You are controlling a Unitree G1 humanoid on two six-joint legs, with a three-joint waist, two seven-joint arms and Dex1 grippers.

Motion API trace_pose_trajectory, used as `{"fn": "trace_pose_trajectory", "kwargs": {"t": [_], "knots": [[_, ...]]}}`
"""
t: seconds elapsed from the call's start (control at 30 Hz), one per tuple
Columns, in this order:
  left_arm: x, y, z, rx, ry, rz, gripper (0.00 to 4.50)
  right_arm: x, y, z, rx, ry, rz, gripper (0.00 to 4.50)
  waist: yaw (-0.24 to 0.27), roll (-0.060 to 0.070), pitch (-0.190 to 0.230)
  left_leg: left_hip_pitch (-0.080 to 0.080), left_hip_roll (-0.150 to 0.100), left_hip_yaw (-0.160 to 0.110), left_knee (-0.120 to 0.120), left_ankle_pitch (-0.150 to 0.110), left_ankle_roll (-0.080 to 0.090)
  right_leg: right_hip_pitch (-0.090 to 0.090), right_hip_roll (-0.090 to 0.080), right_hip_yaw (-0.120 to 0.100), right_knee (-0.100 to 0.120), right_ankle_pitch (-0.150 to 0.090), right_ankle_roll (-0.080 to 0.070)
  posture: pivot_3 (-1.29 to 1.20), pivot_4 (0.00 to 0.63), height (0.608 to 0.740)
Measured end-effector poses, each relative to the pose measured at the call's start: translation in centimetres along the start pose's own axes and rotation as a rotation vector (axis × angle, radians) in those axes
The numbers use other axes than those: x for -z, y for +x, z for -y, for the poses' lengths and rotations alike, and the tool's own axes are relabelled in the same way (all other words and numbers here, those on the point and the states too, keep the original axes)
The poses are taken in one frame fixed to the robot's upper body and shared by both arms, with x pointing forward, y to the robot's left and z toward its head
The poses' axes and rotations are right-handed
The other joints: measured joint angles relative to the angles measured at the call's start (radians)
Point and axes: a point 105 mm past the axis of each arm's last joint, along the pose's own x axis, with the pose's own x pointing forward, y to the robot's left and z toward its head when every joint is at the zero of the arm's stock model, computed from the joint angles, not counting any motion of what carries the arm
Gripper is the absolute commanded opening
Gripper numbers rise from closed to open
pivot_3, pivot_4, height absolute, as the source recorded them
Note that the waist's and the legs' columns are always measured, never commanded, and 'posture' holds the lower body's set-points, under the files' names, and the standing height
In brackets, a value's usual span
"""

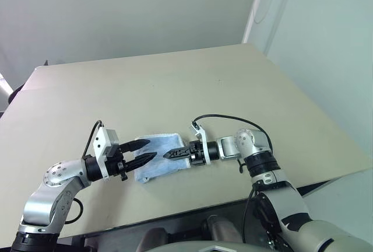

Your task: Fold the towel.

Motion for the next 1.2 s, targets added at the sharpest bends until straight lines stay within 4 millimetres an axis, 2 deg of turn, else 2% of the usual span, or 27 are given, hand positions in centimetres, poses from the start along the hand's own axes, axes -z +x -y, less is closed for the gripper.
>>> {"fn": "trace_pose_trajectory", "kwargs": {"t": [0.17,0.2,0.33,0.4,0.63,0.7,0.8,1.0,1.1,1.13,1.2], "knots": [[0.1,-0.3,-0.3,-0.006,0.007,-0.016,2.40,-0.1,-0.8,-0.4,-0.003,-0.009,0.002,0.24,0.001,0.000,0.000,0.000,0.000,0.000,0.000,0.000,0.000,-0.001,0.000,0.000,0.000,0.000,0.000,0.00,0.000,0.740],[0.1,-0.3,-0.5,-0.009,0.006,-0.016,2.40,-0.1,-1.0,-0.4,-0.005,-0.009,0.010,0.04,0.001,0.000,0.000,0.000,0.000,0.000,0.000,0.000,0.000,-0.001,0.000,0.000,0.000,0.000,0.000,0.00,0.000,0.740],[-0.5,-0.1,-1.0,-0.015,0.023,-0.006,2.40,-0.9,-2.1,-1.1,-0.031,-0.026,0.070,0.04,0.001,0.000,0.000,0.000,0.000,0.000,0.000,0.000,0.000,-0.001,0.000,0.000,0.000,0.000,0.000,0.00,0.000,0.740],[-0.4,-0.1,-1.1,-0.018,0.021,-0.006,2.40,-1.9,-3.3,-1.7,-0.057,-0.044,0.142,0.04,0.002,0.000,0.000,0.000,-0.001,0.000,0.000,0.000,0.000,-0.001,0.000,0.000,-0.001,0.000,0.000,0.00,0.000,0.740],[-0.6,0.0,-1.7,-0.029,0.020,0.007,2.40,-6.5,-11.1,-1.6,-0.002,-0.082,0.487,0.04,0.002,0.000,0.000,-0.001,-0.001,0.000,0.000,0.000,0.000,-0.001,-0.001,0.000,-0.001,0.000,0.000,0.00,0.000,0.740],[-0.9,0.2,-1.8,-0.024,0.028,0.015,2.40,-7.2,-13.5,-1.0,0.051,-0.084,0.556,0.04,0.002,0.000,0.000,-0.002,-0.001,0.001,-0.001,0.000,0.000,-0.001,0.000,0.000,-0.001,0.000,0.000,0.00,0.000,0.740],[-1.3,0.3,-2.0,-0.018,0.030,0.021,2.40,-7.4,-15.5,0.3,0.153,-0.093,0.611,0.04,0.000,0.000,0.000,-0.002,0.000,0.001,-0.001,0.000,0.000,0.000,0.001,0.000,-0.001,0.000,0.000,0.00,0.000,0.740],[-1.5,-0.3,-3.0,-0.055,0.032,0.022,2.40,-5.4,-15.4,5.7,0.352,0.017,0.602,0.04,-0.002,0.000,0.000,0.000,0.001,0.001,-0.001,0.000,0.000,0.001,0.005,0.002,-0.001,0.000,0.000,0.00,0.000,0.740],[-1.6,-0.5,-3.1,-0.064,0.035,0.025,2.40,-5.8,-15.2,6.4,0.384,0.035,0.626,0.04,-0.004,-0.002,-0.001,0.003,0.003,0.001,-0.001,0.000,0.000,0.005,0.006,0.003,-0.002,-0.001,-0.001,0.00,0.000,0.740],[-1.5,-0.5,-3.1,-0.064,0.032,0.023,2.40,-6.0,-15.3,6.6,0.395,0.041,0.631,0.57,-0.004,-0.003,-0.001,0.004,0.003,0.001,0.000,0.000,0.000,0.008,0.007,0.004,-0.002,-0.002,-0.003,0.00,0.000,0.740],[-1.3,-0.6,-3.0,-0.067,0.024,0.018,2.40,-5.9,-15.5,7.2,0.413,0.049,0.641,1.15,-0.003,-0.003,-0.001,0.007,0.002,0.002,0.000,0.000,0.000,0.011,0.008,0.008,-0.003,-0.003,-0.003,0.00,0.000,0.740]]}}
